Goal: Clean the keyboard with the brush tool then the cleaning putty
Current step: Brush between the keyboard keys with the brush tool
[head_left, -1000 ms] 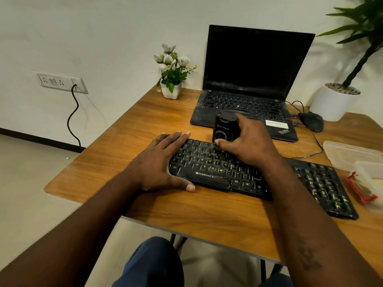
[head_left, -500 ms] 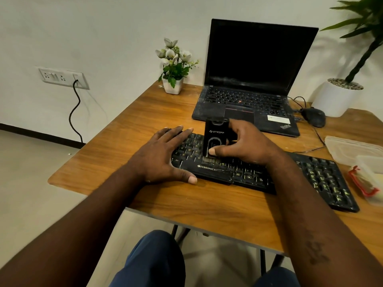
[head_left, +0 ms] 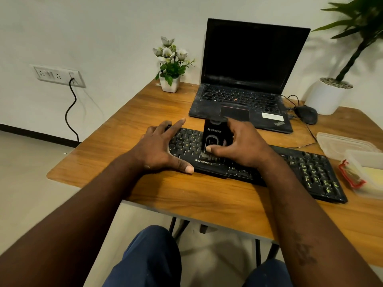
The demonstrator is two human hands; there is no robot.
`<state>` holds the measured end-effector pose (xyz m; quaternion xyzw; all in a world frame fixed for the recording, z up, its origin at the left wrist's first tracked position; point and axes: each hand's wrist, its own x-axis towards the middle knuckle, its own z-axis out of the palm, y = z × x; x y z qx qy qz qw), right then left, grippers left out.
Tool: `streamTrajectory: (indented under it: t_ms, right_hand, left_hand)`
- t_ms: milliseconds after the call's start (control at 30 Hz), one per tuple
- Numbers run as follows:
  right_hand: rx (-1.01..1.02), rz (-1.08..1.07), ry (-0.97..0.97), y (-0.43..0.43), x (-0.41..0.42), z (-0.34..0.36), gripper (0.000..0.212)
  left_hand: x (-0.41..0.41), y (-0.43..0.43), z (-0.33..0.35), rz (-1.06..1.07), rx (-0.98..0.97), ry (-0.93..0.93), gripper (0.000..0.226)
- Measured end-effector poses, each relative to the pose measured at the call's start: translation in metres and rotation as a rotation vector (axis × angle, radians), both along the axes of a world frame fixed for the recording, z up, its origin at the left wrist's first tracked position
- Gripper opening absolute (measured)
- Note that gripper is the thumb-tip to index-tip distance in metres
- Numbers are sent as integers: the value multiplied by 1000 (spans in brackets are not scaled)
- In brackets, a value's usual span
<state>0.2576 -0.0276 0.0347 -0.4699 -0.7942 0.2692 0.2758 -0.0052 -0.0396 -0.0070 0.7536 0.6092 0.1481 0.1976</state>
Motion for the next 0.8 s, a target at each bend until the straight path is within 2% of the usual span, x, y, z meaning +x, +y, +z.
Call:
streamTrajectory:
  t_ms: [67, 133, 267, 333, 400, 467, 533, 600, 667, 733, 800]
  right_hand:
    - [151, -182, -55, 5, 1, -2, 64]
    - [187, -231, -36, 8, 6, -3, 66]
    - [-116, 31, 123, 2, 6, -1, 52]
    - [-131, 68, 94, 2, 6, -2, 52]
    - [-26, -38, 10, 7, 4, -3, 56]
    - [115, -232, -76, 14, 5, -5, 65]
    - [205, -338, -65, 16, 6, -6, 68]
    - [135, -241, 65, 13, 7, -6, 62]
    - [-42, -49, 144, 5, 3, -3, 52]
    - [-104, 48, 84, 1, -3, -3, 52]
    - [-14, -47, -2, 5, -8, -4, 59]
  left_hand:
    - [0, 0, 0, -1, 3, -1, 143]
    - [0, -1, 1, 1, 0, -1, 144]
    - [-1, 0, 0, 2, 5, 5, 145]
    - [0, 1, 0, 0, 11, 4, 144]
    - [-1, 2, -1, 1, 7, 0, 145]
    - [-1, 2, -1, 4, 6, 1, 145]
    - [0, 2, -2, 7, 9, 5, 146]
    - [0, 2, -2, 10, 7, 10, 146]
    - [0, 2, -2, 13, 4, 17, 147]
    - [0, 1, -1, 16, 2, 23, 147]
    - [0, 1, -1, 17, 4, 23, 145]
